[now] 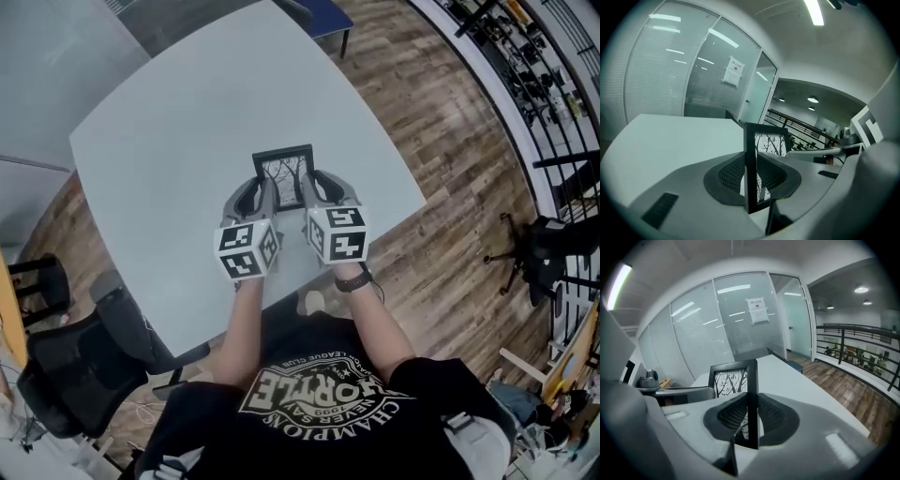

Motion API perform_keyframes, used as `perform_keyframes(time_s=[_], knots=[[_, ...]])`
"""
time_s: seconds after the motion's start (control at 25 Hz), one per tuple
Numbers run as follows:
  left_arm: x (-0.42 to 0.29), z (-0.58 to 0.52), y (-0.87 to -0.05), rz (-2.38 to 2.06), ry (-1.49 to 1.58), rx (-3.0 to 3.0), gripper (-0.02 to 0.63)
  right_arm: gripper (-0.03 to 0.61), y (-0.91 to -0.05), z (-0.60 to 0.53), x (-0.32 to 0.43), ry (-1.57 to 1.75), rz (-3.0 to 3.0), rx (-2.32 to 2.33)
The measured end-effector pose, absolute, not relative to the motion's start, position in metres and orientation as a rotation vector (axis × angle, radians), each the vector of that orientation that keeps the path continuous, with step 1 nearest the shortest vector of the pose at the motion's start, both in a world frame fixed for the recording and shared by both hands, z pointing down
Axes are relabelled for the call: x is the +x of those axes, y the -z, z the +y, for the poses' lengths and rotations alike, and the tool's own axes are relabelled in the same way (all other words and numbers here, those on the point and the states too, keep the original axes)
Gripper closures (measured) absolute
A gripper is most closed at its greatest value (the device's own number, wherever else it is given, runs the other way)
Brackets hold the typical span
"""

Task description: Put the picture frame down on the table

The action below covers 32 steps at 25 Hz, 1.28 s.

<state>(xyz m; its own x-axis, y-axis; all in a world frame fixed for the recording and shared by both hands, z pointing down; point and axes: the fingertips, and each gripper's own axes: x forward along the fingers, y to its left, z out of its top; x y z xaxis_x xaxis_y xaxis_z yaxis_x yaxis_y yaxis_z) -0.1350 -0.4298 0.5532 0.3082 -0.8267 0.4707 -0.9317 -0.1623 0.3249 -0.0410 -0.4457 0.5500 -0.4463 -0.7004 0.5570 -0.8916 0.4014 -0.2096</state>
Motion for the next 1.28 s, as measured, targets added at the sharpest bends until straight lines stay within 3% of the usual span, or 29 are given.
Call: perform_keyframes(time_s=[0.6,1.28], knots=[[-0.155,-0.473,-0.732,-1.334,-0.481,1.762,0.541,0.511,-0.728,-0.485,-0.063,-0.927,-1.973,1.226],[-0.175,-0.483,-0.791,-1.329,-0.582,1.747,0.540,0.509,-0.787,-0.493,-0.086,-0.966,-1.901,1.203]])
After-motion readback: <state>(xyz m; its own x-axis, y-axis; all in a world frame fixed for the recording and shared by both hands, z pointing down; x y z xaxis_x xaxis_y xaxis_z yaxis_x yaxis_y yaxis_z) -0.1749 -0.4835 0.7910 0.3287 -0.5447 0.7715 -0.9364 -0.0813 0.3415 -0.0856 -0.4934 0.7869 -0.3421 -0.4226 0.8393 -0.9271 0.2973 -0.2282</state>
